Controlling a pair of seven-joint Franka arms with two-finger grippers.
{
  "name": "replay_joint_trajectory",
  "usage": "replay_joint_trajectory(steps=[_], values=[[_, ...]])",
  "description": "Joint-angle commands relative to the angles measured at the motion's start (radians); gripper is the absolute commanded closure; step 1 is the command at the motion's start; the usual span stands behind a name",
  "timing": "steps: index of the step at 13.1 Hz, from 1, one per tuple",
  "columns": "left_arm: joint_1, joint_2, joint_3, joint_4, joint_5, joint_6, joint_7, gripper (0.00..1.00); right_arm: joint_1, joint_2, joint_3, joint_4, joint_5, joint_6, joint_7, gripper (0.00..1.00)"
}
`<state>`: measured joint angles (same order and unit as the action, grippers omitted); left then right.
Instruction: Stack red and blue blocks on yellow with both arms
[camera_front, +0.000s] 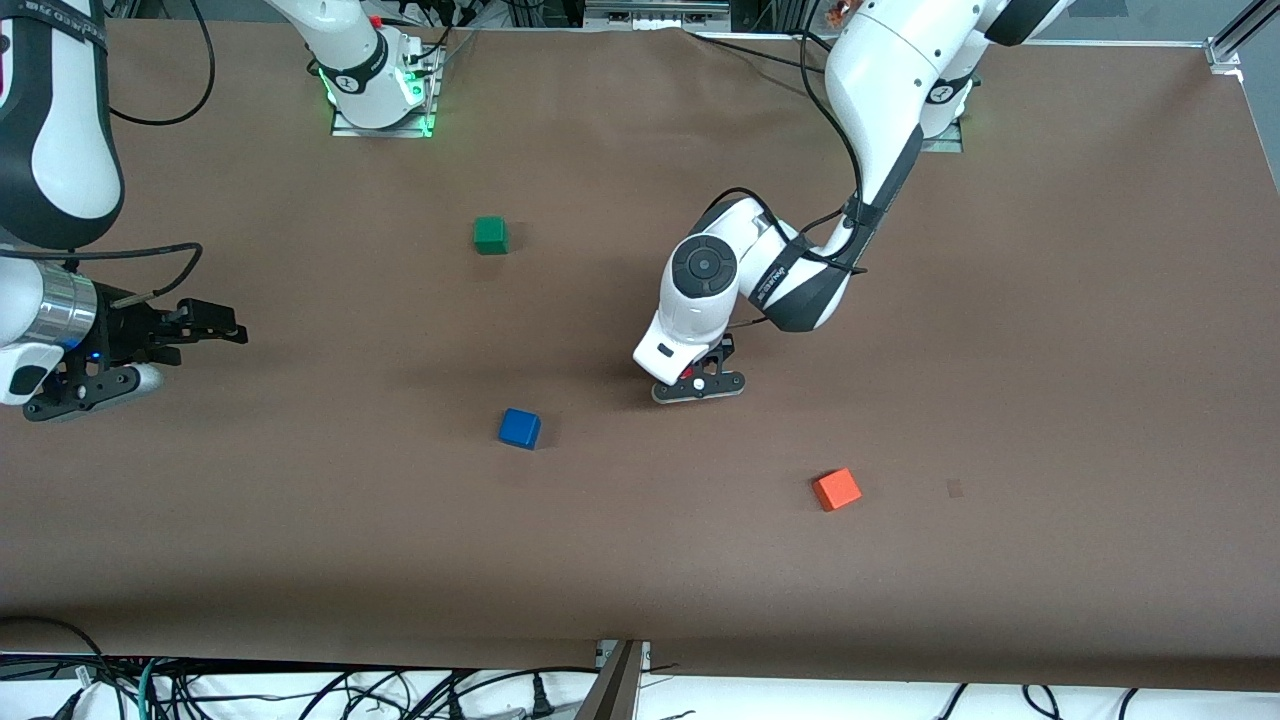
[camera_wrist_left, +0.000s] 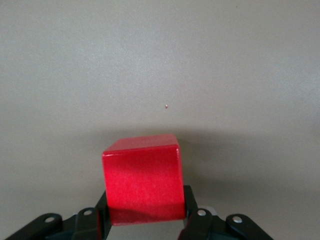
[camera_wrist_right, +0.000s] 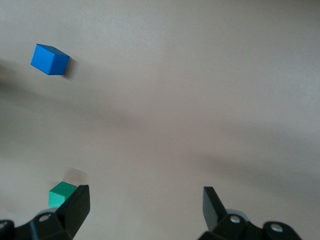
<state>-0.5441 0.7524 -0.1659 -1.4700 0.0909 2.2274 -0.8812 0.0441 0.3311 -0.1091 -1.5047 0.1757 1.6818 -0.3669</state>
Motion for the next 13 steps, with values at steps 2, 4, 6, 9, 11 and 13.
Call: replay_joint_trajectory(steps=[2,4,6,9,11,13], values=[[-0.016,-0.011,0.000,-0.026,0.027,-0.009,-0.048,1.00,-0.006,-0.003,0.006,0.007,0.022,-0.013,-0.018,0.00],[-0.020,-0.011,0.000,-0.029,0.027,-0.009,-0.051,1.00,-0.006,-0.003,0.006,0.007,0.022,-0.013,-0.018,0.00],[-0.023,-0.014,0.000,-0.042,0.030,-0.009,-0.051,1.00,-0.007,-0.003,0.006,0.007,0.022,-0.013,-0.018,0.00],[-0.022,-0.030,0.000,-0.062,0.032,-0.009,-0.051,0.99,-0.013,-0.001,0.006,0.006,0.022,-0.014,-0.020,0.00],[-0.022,-0.031,0.000,-0.067,0.030,-0.009,-0.051,0.98,-0.030,0.008,0.006,0.006,0.022,-0.014,-0.027,0.00],[-0.022,-0.031,0.002,-0.067,0.030,-0.009,-0.051,0.98,-0.049,0.016,0.006,0.006,0.025,-0.014,-0.084,0.00]])
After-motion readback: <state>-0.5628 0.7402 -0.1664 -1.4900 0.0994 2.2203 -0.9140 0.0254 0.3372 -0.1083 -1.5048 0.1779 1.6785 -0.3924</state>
